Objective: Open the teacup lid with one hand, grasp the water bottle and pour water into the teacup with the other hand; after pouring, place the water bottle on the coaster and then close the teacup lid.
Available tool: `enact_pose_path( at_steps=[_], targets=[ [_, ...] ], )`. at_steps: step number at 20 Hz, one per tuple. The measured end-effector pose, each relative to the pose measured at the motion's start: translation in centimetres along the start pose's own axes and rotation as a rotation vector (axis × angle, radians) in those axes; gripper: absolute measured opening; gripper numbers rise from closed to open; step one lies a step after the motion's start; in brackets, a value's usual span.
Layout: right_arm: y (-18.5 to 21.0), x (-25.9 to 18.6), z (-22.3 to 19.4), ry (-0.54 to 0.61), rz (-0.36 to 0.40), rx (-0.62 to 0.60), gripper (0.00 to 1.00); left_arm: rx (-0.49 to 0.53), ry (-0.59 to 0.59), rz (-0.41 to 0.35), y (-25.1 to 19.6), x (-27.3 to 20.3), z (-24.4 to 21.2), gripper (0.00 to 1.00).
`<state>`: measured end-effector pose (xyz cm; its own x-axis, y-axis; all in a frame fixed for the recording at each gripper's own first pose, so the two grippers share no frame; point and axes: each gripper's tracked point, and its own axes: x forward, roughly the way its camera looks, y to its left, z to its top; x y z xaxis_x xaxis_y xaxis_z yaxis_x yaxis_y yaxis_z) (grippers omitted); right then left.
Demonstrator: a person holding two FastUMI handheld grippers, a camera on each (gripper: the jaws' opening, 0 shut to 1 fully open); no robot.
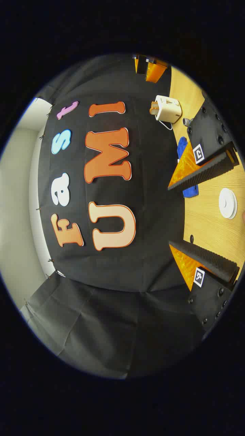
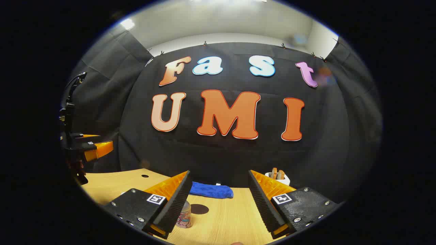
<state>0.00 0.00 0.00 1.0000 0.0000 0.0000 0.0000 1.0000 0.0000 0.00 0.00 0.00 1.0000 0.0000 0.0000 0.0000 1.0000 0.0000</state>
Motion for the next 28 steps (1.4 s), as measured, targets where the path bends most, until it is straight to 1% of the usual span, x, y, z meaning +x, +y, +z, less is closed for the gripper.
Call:
enact_pose_path(
  at_steps=[1,3,7,11,16,17,18,20,21,22,23,24,25,27,28],
  targets=[
    [0.1,0.1,-0.3,0.005,0.001,0.002,0.98,-0.002,-0.005,0.007,0.3,0.0,0.1,0.99],
    [0.3,0.2,-0.6,0.012,0.008,0.007,0.98,0.010,-0.018,0.020,0.6,-0.1,0.3,0.99],
    [1.0,0.7,-0.3,0.008,0.038,0.017,0.98,-0.002,-0.016,-0.021,-0.7,0.1,0.3,0.99],
    [1.1,1.1,-0.2,0.016,0.048,0.024,0.98,-0.011,-0.029,-0.016,-0.9,0.5,1.3,0.99],
    [0.9,1.6,-0.7,0.028,0.058,0.041,0.98,-0.011,-0.052,0.009,-0.1,0.7,2.6,0.99],
    [1.0,1.6,-0.9,0.033,0.059,0.044,0.98,-0.010,-0.043,0.009,0.0,0.6,2.2,0.95],
    [1.1,1.6,-1.2,0.036,0.064,0.049,0.98,-0.020,-0.027,0.000,-0.3,0.5,1.5,0.99],
    [1.5,1.6,-2.3,0.056,0.074,0.058,0.98,-0.031,0.016,-0.009,-0.5,0.6,-0.3,0.91],
    [1.7,1.6,-2.9,0.069,0.077,0.061,1.00,-0.015,0.041,0.003,-0.1,0.8,-1.6,0.95],
    [1.9,1.6,-3.4,0.079,0.083,0.063,0.98,0.007,0.065,0.007,0.0,0.9,-2.8,0.99],
    [2.1,1.5,-3.8,0.087,0.087,0.068,1.00,0.018,0.083,-0.005,-0.3,0.9,-3.7,0.95],
    [2.4,1.4,-4.5,0.097,0.094,0.076,1.00,0.023,0.102,-0.023,-0.8,0.9,-4.7,0.99],
    [2.9,1.5,-5.1,0.110,0.104,0.084,0.98,0.025,0.122,-0.032,-1.0,0.8,-5.8,0.95],
    [3.5,1.5,-6.1,0.135,0.120,0.088,0.98,0.021,0.166,-0.041,-1.2,0.9,-8.2,0.95],
    [3.8,1.7,-6.5,0.145,0.124,0.085,1.00,0.016,0.190,-0.047,-1.2,0.9,-9.3,0.95]
  ],
)
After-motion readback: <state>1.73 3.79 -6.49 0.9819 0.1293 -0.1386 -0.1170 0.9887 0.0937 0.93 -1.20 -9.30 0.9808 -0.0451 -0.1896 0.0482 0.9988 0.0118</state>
